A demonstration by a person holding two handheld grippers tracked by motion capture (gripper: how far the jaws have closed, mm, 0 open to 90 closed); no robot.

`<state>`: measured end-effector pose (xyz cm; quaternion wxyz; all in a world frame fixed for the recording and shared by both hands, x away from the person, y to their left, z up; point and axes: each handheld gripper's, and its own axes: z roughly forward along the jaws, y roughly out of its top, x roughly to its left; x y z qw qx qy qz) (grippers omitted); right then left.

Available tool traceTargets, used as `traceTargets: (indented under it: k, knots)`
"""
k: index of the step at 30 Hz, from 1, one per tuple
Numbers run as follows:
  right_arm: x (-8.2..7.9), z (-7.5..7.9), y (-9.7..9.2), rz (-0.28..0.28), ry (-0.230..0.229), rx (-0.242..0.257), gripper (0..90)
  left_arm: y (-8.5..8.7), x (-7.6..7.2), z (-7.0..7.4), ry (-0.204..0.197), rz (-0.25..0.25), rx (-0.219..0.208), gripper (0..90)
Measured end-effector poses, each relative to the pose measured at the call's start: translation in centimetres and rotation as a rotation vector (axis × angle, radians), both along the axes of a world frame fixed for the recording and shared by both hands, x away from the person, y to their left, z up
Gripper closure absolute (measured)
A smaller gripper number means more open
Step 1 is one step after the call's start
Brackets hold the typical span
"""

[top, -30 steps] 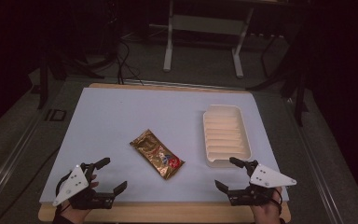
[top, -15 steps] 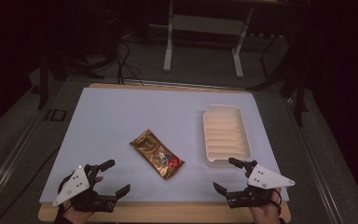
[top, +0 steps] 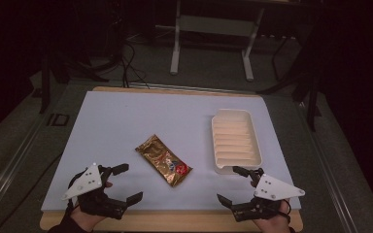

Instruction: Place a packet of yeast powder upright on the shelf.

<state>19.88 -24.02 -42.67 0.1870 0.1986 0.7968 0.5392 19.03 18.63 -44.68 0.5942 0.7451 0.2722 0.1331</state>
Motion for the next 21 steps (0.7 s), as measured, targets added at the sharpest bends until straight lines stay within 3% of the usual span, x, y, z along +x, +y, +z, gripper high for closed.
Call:
traceTargets:
  k: [4,9,11,21]
  knots:
    - [-0.2,0.3,0.0,0.000,-0.010,0.009,11.7,-0.3,0.7,0.4,0.002,-0.002,0.016,6.2]
    - [-0.1,0.4,-0.2,-0.011,-0.015,0.012,11.8,-0.5,2.4,1.1,0.009,0.039,0.066,6.3]
    - [-0.2,0.4,-0.2,-0.015,-0.017,0.013,11.8,-0.4,2.8,1.3,0.015,0.038,0.065,6.3]
    - [-0.2,0.5,-0.4,-0.022,-0.034,0.024,11.8,-0.3,6.7,1.4,0.049,0.137,0.114,7.3]
